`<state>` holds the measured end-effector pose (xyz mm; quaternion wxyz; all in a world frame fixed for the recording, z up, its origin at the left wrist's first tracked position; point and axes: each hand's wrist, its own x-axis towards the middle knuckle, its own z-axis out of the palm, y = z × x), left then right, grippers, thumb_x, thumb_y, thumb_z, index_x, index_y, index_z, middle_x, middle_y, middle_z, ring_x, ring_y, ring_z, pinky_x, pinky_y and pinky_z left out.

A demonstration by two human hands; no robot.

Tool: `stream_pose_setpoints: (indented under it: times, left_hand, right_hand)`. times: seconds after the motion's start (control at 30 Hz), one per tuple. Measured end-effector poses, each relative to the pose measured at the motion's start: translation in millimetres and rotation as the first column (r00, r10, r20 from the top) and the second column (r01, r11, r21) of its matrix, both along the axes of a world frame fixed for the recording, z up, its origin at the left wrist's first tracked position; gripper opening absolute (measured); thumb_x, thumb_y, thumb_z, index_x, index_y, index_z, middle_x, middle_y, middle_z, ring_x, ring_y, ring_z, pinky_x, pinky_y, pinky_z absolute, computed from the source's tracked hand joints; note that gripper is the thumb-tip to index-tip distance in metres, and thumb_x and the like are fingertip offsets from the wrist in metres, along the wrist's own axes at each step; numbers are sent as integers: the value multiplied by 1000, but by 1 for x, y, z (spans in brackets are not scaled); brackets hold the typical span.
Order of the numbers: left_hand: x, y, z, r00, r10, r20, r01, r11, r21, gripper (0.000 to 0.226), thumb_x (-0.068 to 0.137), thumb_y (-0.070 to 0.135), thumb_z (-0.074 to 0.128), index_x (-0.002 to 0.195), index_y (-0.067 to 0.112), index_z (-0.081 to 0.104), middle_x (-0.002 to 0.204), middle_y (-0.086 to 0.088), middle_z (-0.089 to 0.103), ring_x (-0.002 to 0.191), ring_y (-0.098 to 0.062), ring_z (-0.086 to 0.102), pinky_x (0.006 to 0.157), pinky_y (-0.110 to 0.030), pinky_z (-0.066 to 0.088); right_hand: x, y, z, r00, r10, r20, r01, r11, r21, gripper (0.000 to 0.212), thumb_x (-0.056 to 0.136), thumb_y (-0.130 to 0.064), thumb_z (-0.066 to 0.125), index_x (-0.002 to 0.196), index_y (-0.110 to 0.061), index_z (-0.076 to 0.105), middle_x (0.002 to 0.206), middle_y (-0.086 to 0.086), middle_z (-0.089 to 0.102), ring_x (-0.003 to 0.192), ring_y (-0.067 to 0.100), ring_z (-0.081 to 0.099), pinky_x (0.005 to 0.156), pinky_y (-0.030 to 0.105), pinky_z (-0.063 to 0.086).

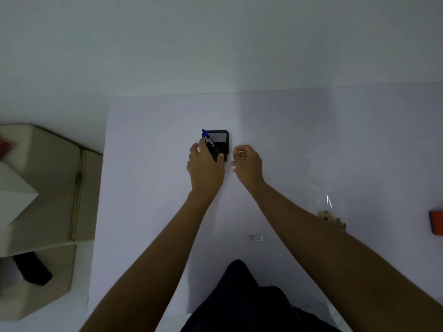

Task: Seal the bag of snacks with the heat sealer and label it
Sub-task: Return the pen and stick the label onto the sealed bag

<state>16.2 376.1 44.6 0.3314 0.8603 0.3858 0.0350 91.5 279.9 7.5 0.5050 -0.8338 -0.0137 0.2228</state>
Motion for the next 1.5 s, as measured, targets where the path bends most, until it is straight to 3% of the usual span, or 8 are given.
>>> stream_pose_setpoints:
  times: [0.1,0.23,0.9,1.03,1.13,1.2,1.3,1.5]
  left_hand:
    - [-35,-53,8,991,-124,54,123,992,22,36,95,33,59,125,13,53,122,-8,57,107,-20,57,92,-34,46]
    - [-87,-120,-21,938,-340,-66,319,923,-213,19,97,31,58,89,14,57,85,1,57,71,-10,52,64,-19,39]
    - [-118,-164,-69,928,-337,-157,301,929,-216,24,90,18,64,69,12,55,69,0,55,62,-14,51,57,-26,36]
    - [-119,-159,-61,956,-259,-141,222,947,-233,16,88,13,65,72,9,62,69,-1,63,63,-14,56,61,-28,46]
    - [-120,-147,-45,968,-233,-94,207,951,-228,7,90,18,66,84,15,68,81,4,67,70,-9,63,68,-26,54]
    - [-120,-139,-30,952,-304,-37,291,937,-193,5,91,22,67,91,18,71,88,7,68,71,-6,63,69,-23,54]
    - [-115,-129,-9,866,-500,13,500,864,-60,9,90,22,71,97,19,75,93,8,66,65,-1,53,66,-10,43]
    - [-89,-122,29,639,-759,125,755,650,82,13,88,20,72,99,19,79,93,1,68,72,-7,59,67,-10,44]
  right_hand:
    - [-22,-41,3,999,-30,-13,30,1000,-7,14,98,-14,56,106,-9,67,99,13,72,81,25,72,71,36,62]
    - [-69,-109,-8,999,-24,-36,21,997,-74,13,96,-12,58,106,-13,67,97,6,72,84,22,71,77,34,61]
    - [-174,-215,-52,964,244,-108,-242,970,32,46,94,4,50,136,-12,55,131,1,64,120,13,59,106,22,43]
    - [-169,-207,-51,967,214,-136,-220,975,-23,42,98,0,47,138,-11,53,130,2,65,116,8,56,98,4,36]
    - [-165,-202,-47,959,136,-248,-137,990,12,36,97,-3,50,130,-13,60,124,2,69,112,14,62,99,23,49]
    - [-158,-199,-34,939,49,-341,-24,997,78,22,98,-12,55,115,-13,69,110,3,73,94,18,67,78,27,55]
    - [-140,-198,1,877,-1,-481,109,974,196,28,100,-31,55,100,-10,73,94,8,77,70,19,61,55,26,46]
    - [-100,-209,56,814,74,-576,155,928,338,41,92,-44,66,99,-4,74,88,17,73,62,17,53,51,26,37]
